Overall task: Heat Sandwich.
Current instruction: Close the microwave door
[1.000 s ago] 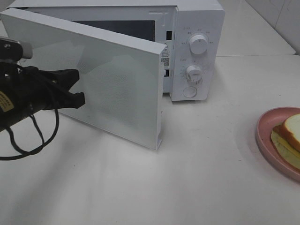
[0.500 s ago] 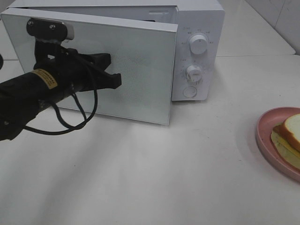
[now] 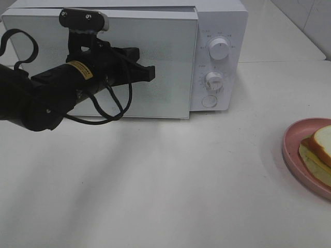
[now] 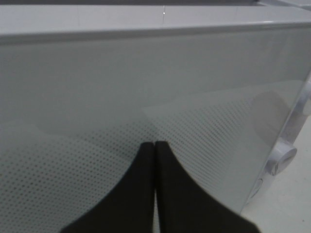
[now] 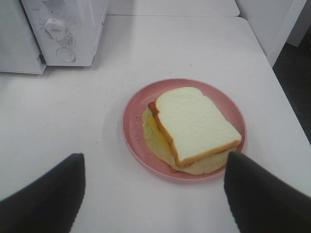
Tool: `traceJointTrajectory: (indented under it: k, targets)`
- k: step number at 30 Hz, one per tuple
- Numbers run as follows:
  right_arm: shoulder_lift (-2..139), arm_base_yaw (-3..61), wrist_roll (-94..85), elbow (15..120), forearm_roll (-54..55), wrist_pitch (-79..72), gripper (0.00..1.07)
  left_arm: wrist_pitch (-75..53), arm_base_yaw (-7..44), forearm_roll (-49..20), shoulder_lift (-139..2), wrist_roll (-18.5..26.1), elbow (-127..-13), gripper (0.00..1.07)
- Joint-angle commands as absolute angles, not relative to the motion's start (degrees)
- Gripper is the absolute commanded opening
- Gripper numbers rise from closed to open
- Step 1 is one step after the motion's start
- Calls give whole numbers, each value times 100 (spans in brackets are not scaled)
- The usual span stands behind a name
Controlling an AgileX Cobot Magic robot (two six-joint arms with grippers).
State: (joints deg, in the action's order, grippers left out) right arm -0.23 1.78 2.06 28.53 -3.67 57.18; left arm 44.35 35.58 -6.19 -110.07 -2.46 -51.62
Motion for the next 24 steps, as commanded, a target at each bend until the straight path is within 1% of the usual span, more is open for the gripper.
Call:
traceJointTrajectory:
  k: [1, 18, 24]
  targets:
    - [-178, 138, 241, 2848, -407, 5695, 76, 4400, 3587, -699, -11058, -218, -5351, 0]
    - [-178, 138, 241, 2848, -407, 5695, 76, 3971, 3587, -825, -11803, -195, -6578, 0]
    - [-178, 138, 241, 2848, -407, 5695, 76, 3839, 3587, -1014, -11975, 0, -6933, 0]
